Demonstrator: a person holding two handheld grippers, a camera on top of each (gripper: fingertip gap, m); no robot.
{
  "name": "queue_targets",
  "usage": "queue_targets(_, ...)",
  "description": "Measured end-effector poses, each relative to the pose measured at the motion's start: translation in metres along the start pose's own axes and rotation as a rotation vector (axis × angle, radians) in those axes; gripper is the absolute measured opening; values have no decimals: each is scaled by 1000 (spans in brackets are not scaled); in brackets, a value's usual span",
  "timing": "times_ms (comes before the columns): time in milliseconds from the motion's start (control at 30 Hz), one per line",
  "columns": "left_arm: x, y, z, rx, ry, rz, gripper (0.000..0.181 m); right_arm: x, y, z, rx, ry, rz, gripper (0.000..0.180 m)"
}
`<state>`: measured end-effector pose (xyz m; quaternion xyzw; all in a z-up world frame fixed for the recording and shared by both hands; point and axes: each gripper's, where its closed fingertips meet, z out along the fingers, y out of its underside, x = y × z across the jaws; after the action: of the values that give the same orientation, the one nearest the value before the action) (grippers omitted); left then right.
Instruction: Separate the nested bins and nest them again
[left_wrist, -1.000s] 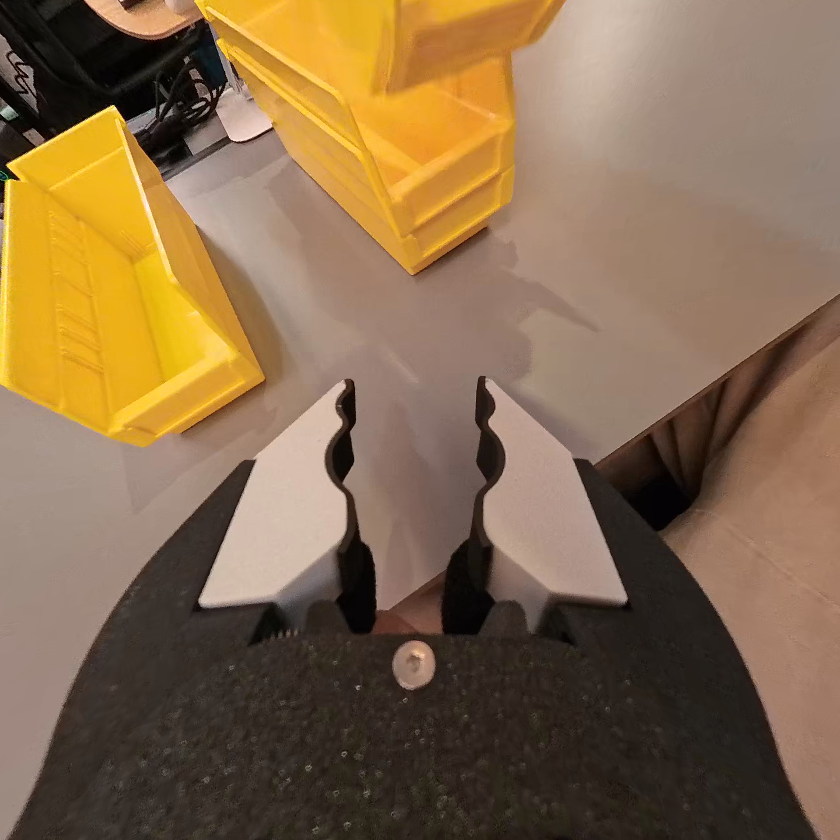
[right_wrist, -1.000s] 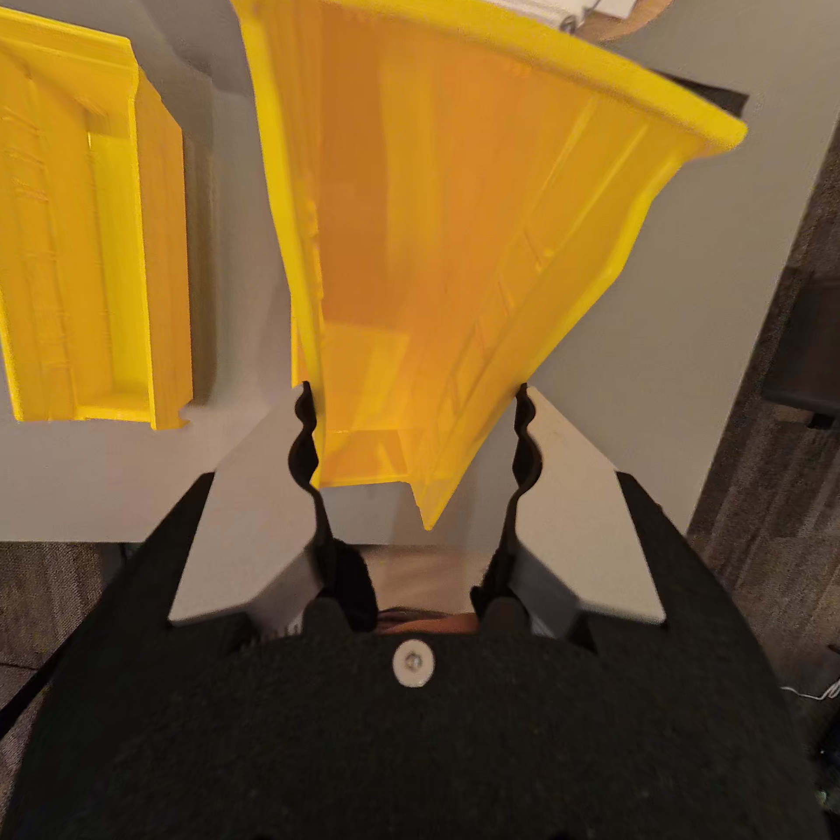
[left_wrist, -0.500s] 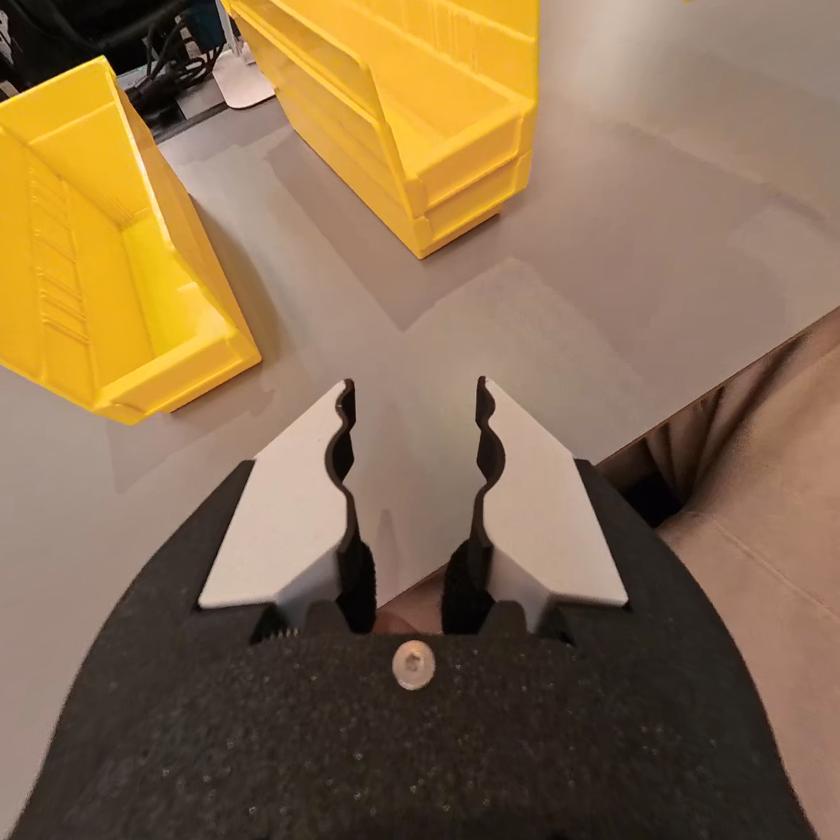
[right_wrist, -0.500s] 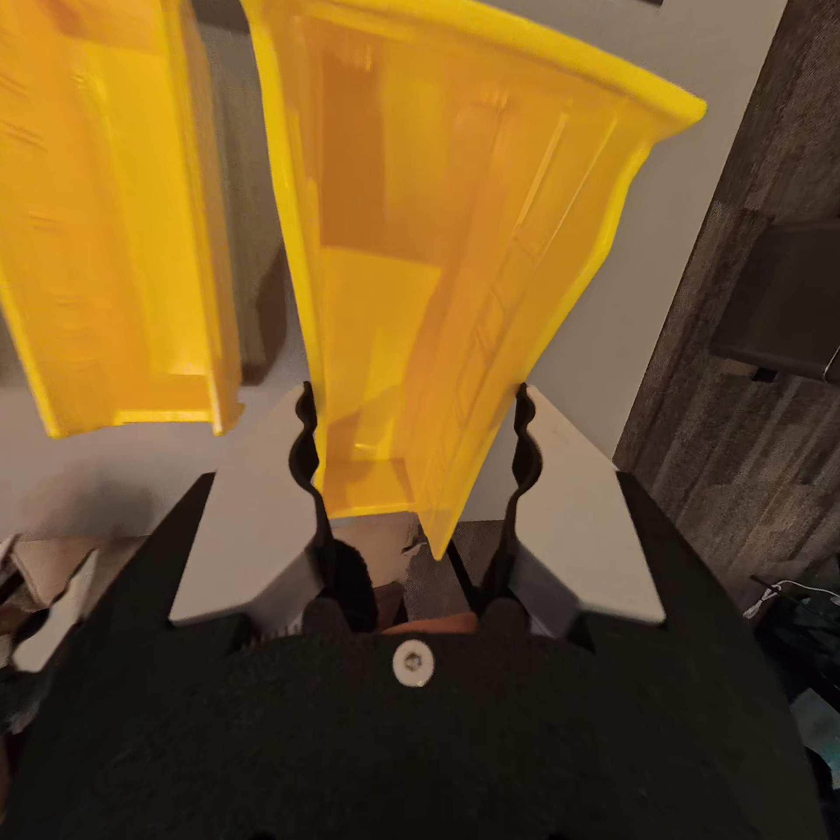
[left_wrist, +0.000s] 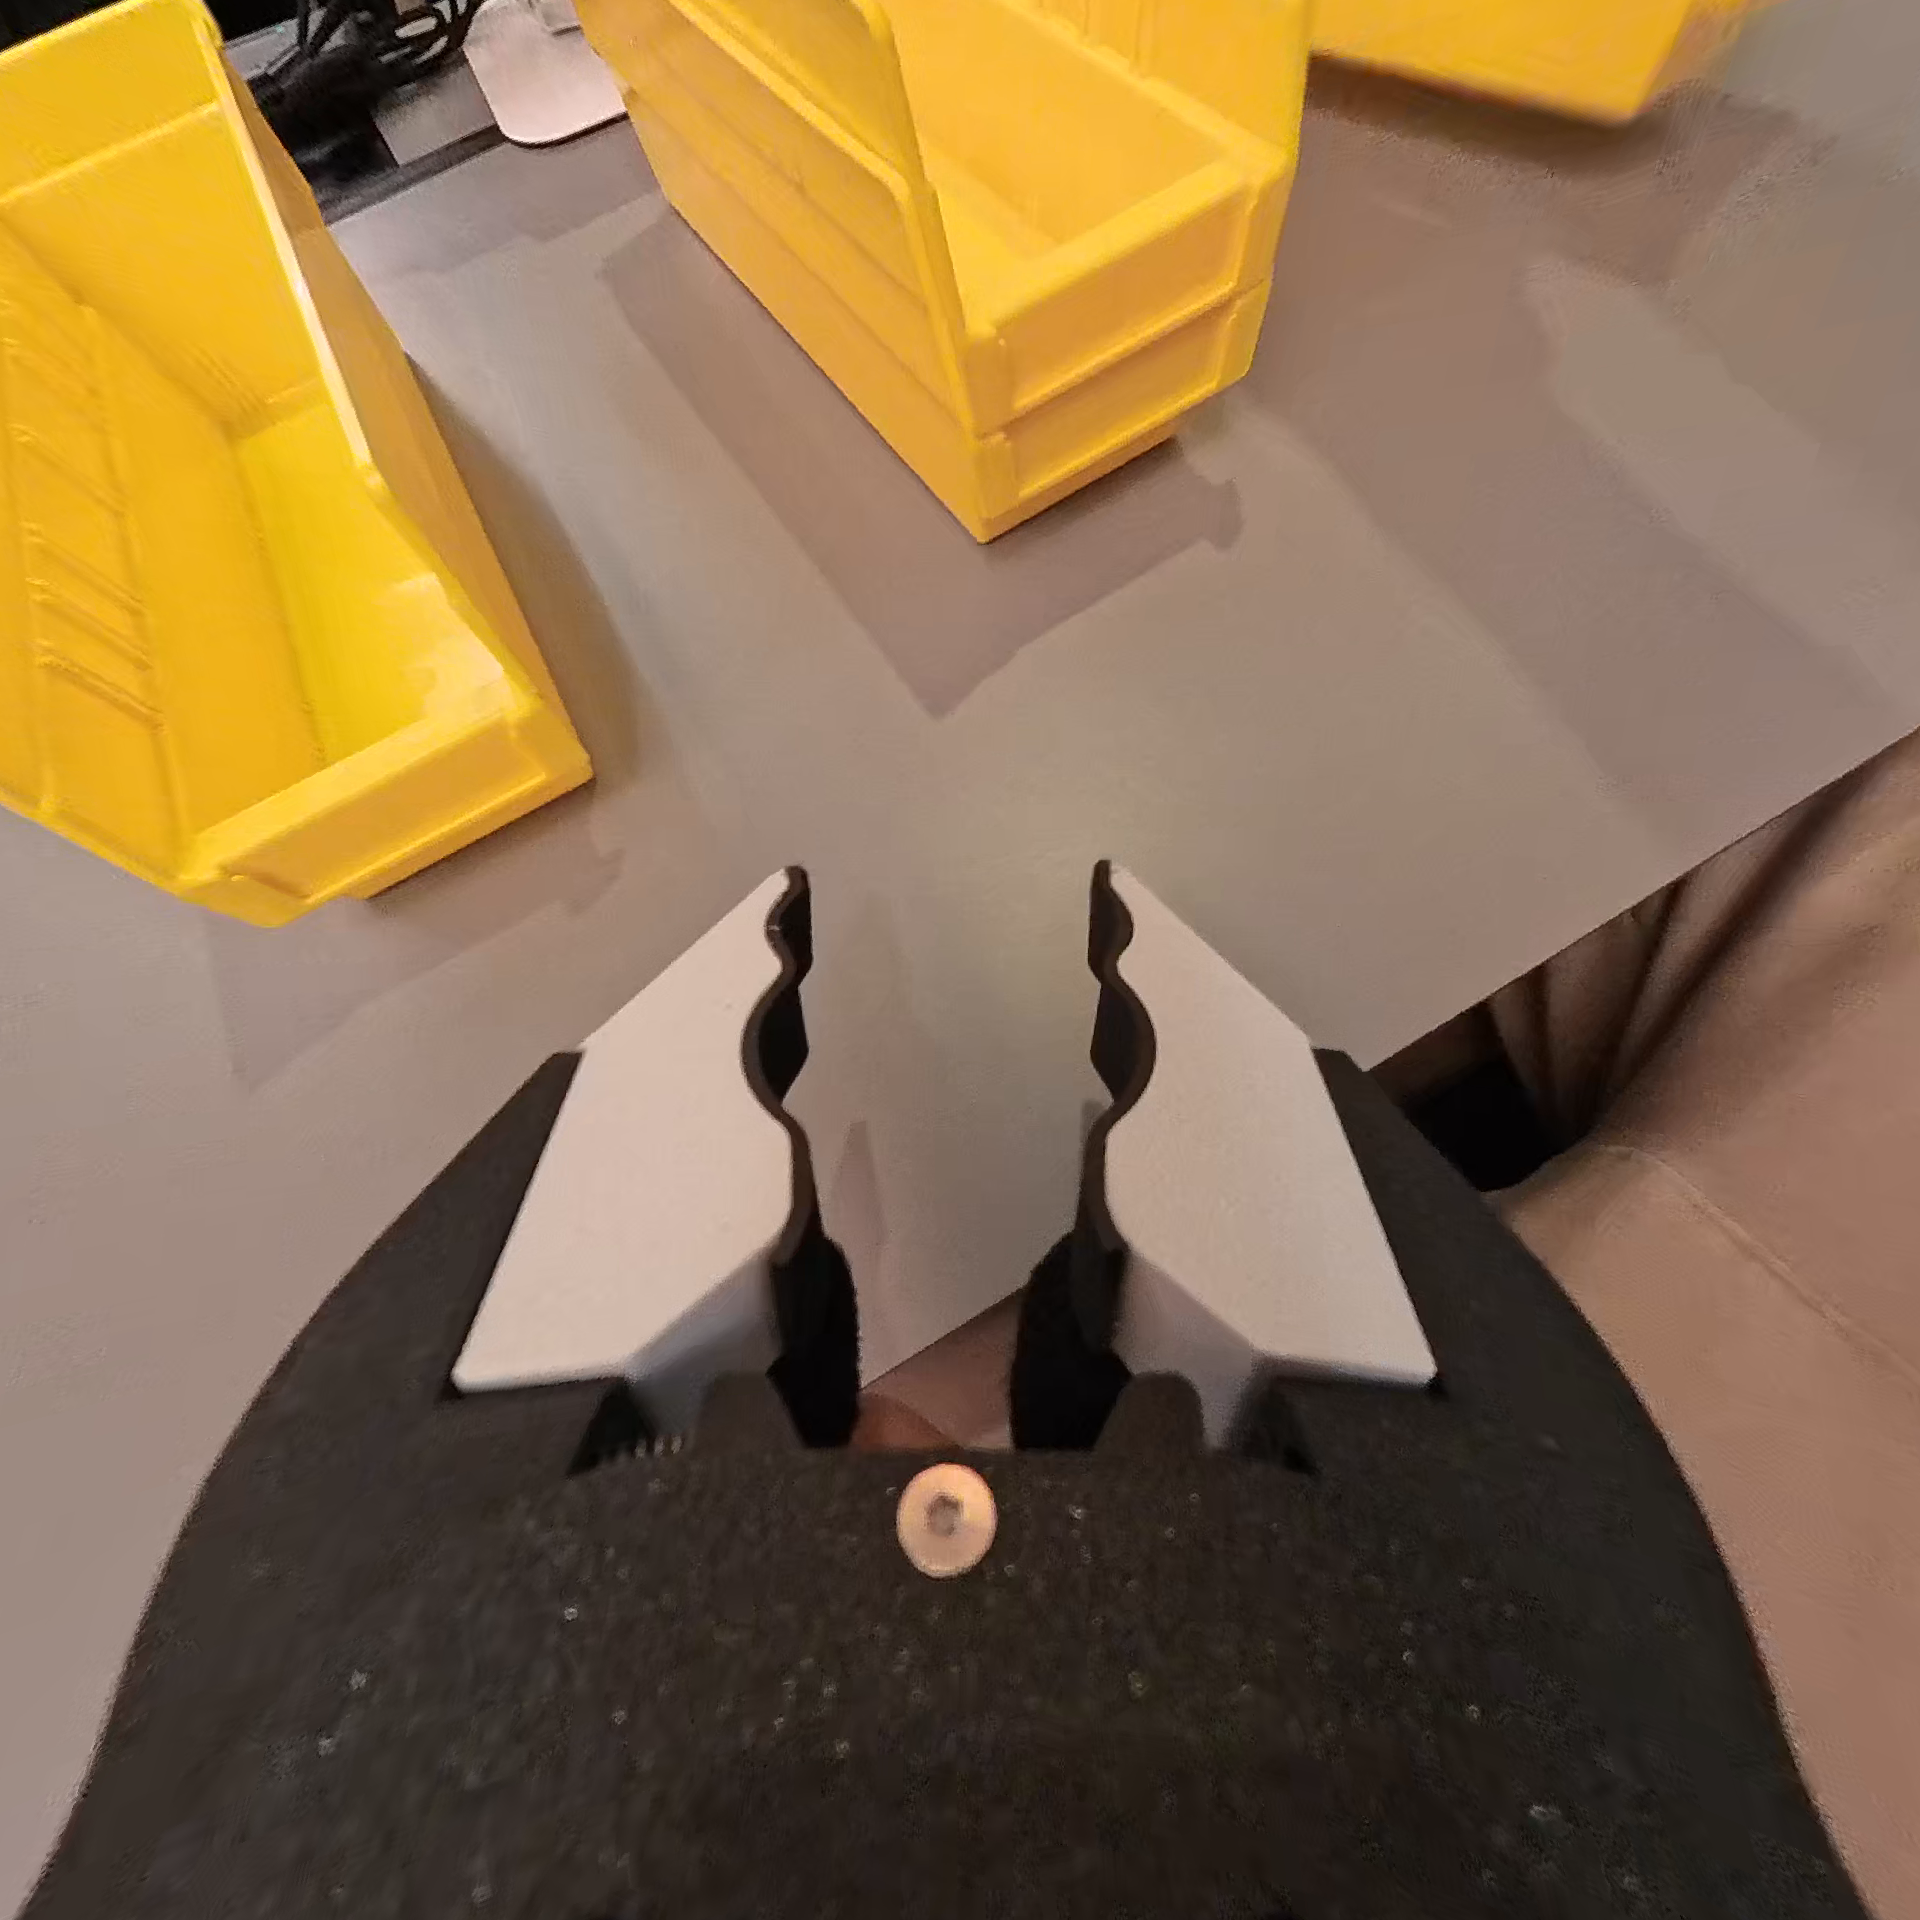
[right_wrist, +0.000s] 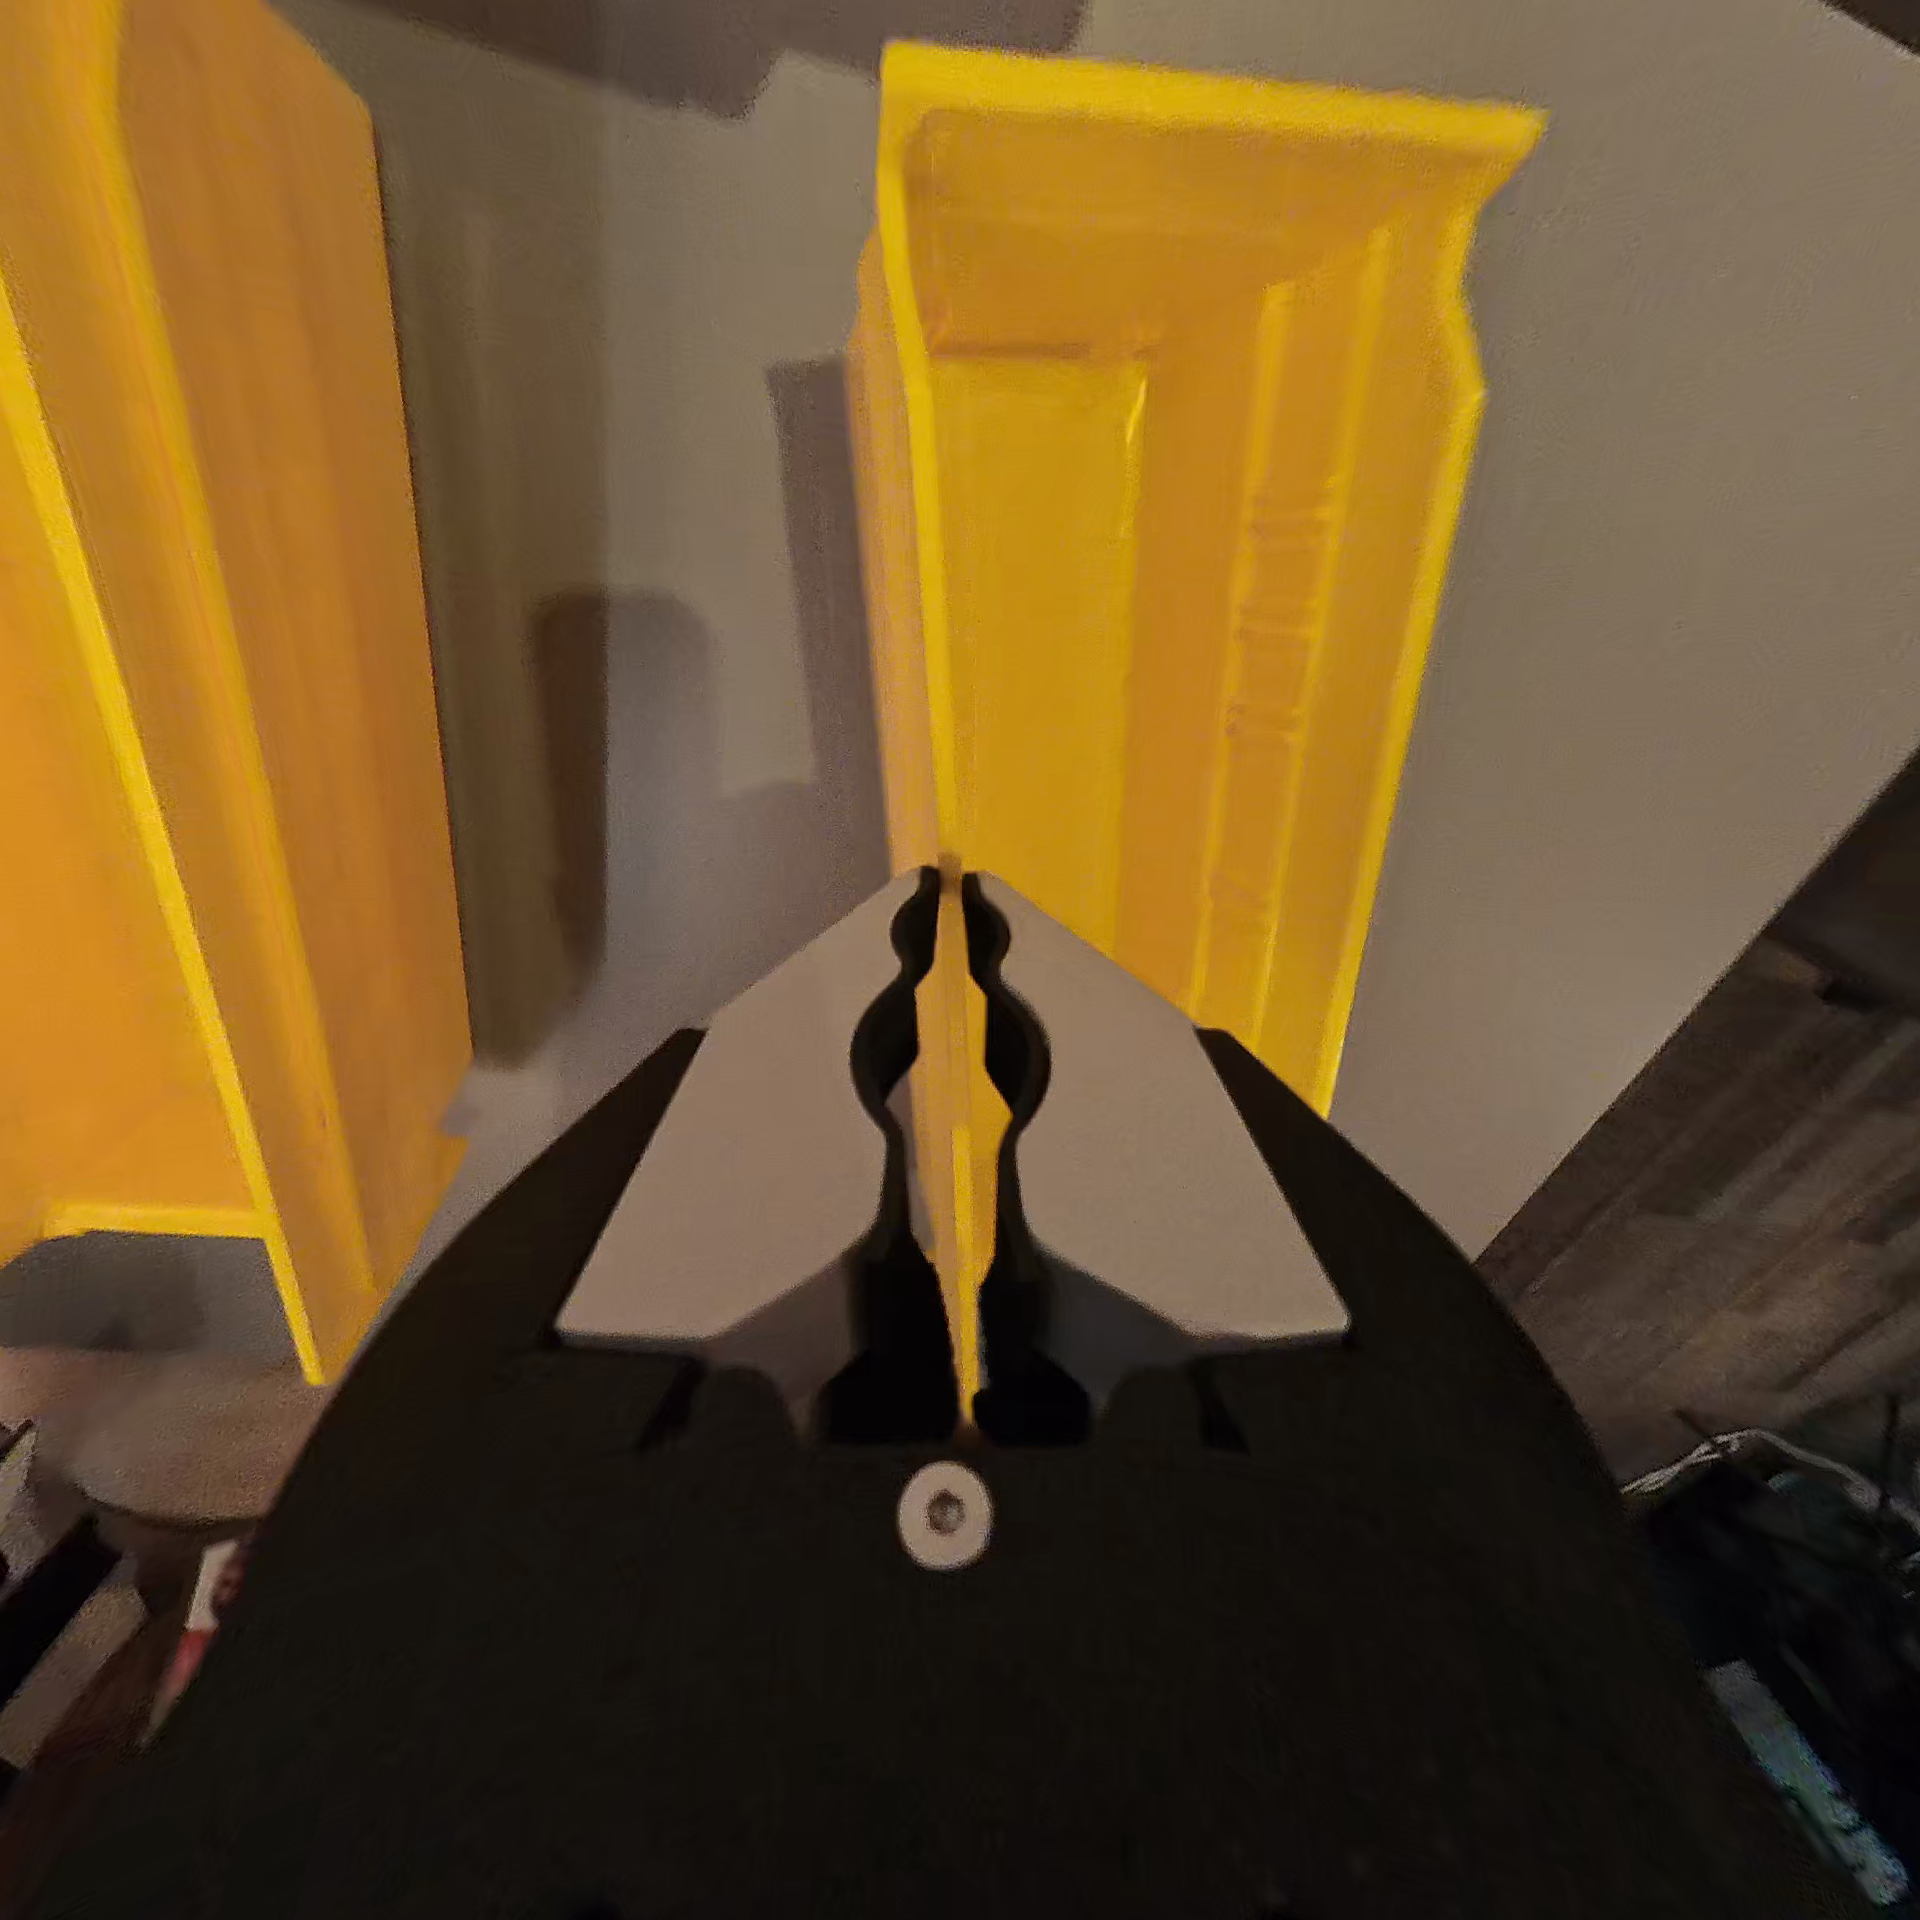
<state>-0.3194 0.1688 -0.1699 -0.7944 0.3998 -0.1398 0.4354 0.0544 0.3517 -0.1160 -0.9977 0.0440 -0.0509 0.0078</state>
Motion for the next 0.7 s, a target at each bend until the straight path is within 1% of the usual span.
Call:
queue_targets(33, -2, 2, 0, -3, -3, -1, 52, 4, -3, 3, -1, 16, -17, 1)
queue_targets(67, -3, 3, -1, -7, -5, -2, 52, 9, -7, 4, 21, 26, -28, 1)
queue_targets(100, -4, 4, -1, -9, -5, -3, 52, 10, -7, 6, 33, -1, -23, 3)
queue_targets(133, -5, 5, -2, -9, -4, -6, 52, 5, -4, 10, 30, -66, 3, 13)
queue_targets(167, -6, 4, -2, -7, 0, -14, 52, -1, -3, 11, 30, -149, 30, 28)
queue_targets(200, -5, 5, -2, -9, 9, -24, 51, -2, -5, 9, 53, -202, 51, 35)
queue_targets(267, -2, 5, 0, -16, 32, -41, 52, 12, -12, 3, 129, -190, 33, 44)
queue_targets(333, 2, 5, 1, -23, 46, -42, 52, 33, -15, 0, 198, -114, 0, 81)
queue_targets(367, 3, 6, 2, -29, 49, -36, 52, 45, -13, 3, 219, -80, -3, 94)
queue_targets(400, 5, 7, 2, -35, 48, -27, 52, 50, -6, 9, 206, -74, -4, 111)
queue_targets(433, 6, 7, 3, -38, 47, -17, 52, 49, 1, 18, 185, -101, 6, 134)
queue_targets(467, 8, 7, 3, -38, 48, -9, 52, 41, 8, 25, 166, -151, 17, 145)
queue_targets(500, 10, 6, 4, -38, 51, -4, 52, 35, 11, 30, 156, -181, 20, 151)
queue_targets(567, 15, 6, 6, -45, 59, 8, 52, 35, 15, 42, 142, -133, 16, 152)
queue_targets(667, 18, 8, 8, -57, 47, 43, 52, 36, 31, 63, 25, -61, 33, 139)
queue_targets(700, 17, 8, 8, -58, 40, 55, 52, 41, 33, 64, 17, -16, 23, 126)
